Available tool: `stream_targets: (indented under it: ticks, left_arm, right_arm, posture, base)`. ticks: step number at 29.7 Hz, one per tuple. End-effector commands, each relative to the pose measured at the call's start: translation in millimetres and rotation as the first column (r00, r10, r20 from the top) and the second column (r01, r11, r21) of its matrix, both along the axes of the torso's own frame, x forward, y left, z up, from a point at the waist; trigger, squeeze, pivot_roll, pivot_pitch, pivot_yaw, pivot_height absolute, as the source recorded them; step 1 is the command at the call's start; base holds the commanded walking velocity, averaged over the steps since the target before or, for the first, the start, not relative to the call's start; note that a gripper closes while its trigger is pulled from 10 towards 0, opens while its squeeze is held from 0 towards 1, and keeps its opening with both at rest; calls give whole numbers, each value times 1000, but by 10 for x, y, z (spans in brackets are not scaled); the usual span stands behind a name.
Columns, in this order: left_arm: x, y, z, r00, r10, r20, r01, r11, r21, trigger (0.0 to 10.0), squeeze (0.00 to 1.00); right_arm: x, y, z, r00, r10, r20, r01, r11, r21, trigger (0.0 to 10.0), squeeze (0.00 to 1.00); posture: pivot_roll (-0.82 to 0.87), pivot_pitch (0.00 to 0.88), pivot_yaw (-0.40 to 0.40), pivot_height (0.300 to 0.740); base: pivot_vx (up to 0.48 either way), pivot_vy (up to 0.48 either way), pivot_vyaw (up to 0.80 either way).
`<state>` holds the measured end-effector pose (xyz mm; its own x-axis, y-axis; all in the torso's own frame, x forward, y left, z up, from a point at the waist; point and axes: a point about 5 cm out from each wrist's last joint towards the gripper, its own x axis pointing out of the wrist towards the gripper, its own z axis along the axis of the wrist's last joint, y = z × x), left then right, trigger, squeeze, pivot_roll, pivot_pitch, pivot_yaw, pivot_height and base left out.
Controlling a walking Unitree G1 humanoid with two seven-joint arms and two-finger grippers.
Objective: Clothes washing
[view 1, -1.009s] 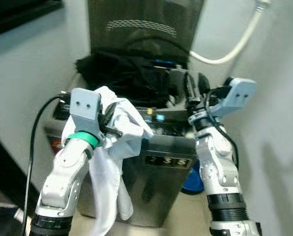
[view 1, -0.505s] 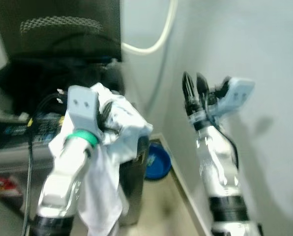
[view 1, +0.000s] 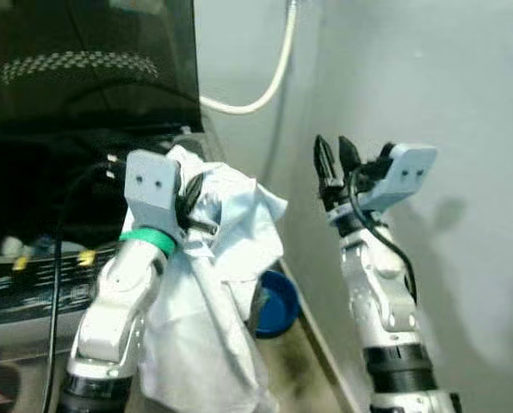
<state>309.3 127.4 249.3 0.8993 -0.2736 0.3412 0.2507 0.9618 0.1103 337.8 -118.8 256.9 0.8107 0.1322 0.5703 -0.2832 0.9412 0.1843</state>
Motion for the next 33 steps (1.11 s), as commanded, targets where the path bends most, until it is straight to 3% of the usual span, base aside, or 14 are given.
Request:
stream_targets:
  ticks: [1,26,33]
  left_arm:
    - [-23,57,61,999,34,33,-34,999,0,10000,0]
    - [-35,46,93,999,33,41,-31,999,-31,10000,0]
    - [-33,68,89,998,42,36,-41,998,-44,10000,0]
  right_arm:
    - [-19,64,-4,999,32,4,-32,999,2,10000,0]
    - [-24,86,-2,999,46,4,-46,999,-1,10000,0]
    - [-21,95,1,999,51,4,-51,999,-2,10000,0]
  posture:
    - [71,0,17,740]
    - [70,0,13,740]
    - [72,0,11,740]
  base:
    - [0,0,0]
    - [0,0,0]
    - [0,480,0]
